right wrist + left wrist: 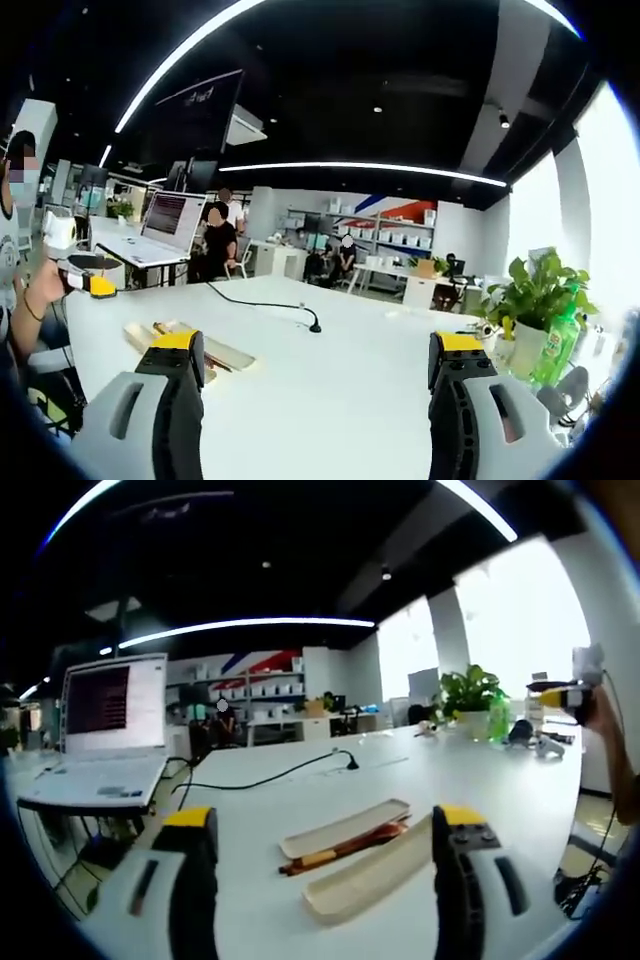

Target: Arrange the utensils inside the cutlery case until each visible utensil rests in its matching compartment.

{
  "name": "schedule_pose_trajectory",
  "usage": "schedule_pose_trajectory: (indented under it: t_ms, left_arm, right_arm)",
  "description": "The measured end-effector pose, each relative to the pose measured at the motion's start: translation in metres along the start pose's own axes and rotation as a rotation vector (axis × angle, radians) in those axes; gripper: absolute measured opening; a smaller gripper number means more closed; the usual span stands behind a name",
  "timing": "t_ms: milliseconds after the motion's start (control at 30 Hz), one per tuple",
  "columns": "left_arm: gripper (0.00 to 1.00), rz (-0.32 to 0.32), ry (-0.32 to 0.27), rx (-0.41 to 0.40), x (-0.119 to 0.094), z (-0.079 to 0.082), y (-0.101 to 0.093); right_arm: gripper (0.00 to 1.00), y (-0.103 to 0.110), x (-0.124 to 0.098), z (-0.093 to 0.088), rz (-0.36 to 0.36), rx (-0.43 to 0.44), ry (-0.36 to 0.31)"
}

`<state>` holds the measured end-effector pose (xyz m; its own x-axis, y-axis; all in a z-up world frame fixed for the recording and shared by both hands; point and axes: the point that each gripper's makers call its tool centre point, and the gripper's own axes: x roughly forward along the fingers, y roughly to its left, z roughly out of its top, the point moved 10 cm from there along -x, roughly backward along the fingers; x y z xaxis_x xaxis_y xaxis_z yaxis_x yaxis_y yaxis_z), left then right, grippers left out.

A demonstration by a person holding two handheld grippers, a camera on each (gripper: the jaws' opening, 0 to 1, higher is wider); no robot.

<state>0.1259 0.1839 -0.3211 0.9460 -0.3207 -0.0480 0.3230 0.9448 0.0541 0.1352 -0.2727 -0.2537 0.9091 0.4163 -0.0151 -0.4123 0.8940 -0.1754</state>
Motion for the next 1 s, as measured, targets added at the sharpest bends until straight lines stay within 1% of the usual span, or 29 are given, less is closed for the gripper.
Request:
schedule_pose_trajectory:
  t_ms: [133, 200, 300, 400, 533, 567, 633, 700, 733, 833, 900, 967, 1000]
  left_arm:
    - [0.94, 0.0, -0.001, -0.006, 0.0, 0.0, 0.003]
    - [0.94, 0.005, -0.005, -0.014, 0.0, 0.0, 0.005]
    - [0.95, 0.014, -0.016, -0.015, -0.001, 0.001, 0.008]
    - [0.95, 0.009, -0.043, -0.028, -0.003, 0.003, 0.01]
    - [0.95, 0.017, -0.042, -0.034, -0.003, 0.003, 0.013]
    - [0.95, 0.019, -0.041, -0.034, -0.003, 0.002, 0.013]
    - [0.95, 0.021, -0.037, -0.034, -0.002, 0.002, 0.014]
    - [0.95, 0.021, -0.032, -0.032, -0.002, 0.001, 0.014]
    - [0.95, 0.023, -0.032, -0.029, -0.001, 0.001, 0.014]
    - [0.95, 0.03, -0.033, -0.015, -0.001, 0.002, 0.014]
    - [0.95, 0.027, -0.033, -0.016, 0.0, 0.002, 0.013]
    - [0.95, 0.026, -0.03, -0.014, 0.0, 0.002, 0.013]
    - [0.95, 0.027, -0.029, -0.012, 0.001, 0.001, 0.013]
  right_arm:
    - [0.96, 0.003, 0.014, 0.003, 0.059, -0.001, 0.023]
    - [0.93, 0.005, 0.021, 0.004, 0.086, -0.003, 0.03]
    - [0.85, 0.011, 0.03, 0.007, 0.133, -0.002, 0.022]
    - [0.85, 0.016, 0.037, 0.01, 0.163, 0.001, 0.007]
    - [0.84, 0.02, 0.045, 0.016, 0.182, -0.031, 0.007]
    - [0.85, 0.021, 0.048, 0.019, 0.198, -0.041, 0.001]
    - [0.83, 0.023, 0.053, 0.026, 0.233, -0.047, -0.036]
    - [0.8, 0.026, 0.058, 0.032, 0.248, -0.067, -0.035]
    - [0.78, 0.028, 0.062, 0.035, 0.267, -0.096, -0.028]
    - [0.77, 0.034, 0.07, 0.039, 0.299, -0.108, -0.032]
    - [0.73, 0.037, 0.077, 0.041, 0.32, -0.107, -0.028]
    - [0.67, 0.039, 0.084, 0.044, 0.337, -0.098, -0.049]
    - [0.64, 0.04, 0.088, 0.045, 0.347, -0.095, -0.043]
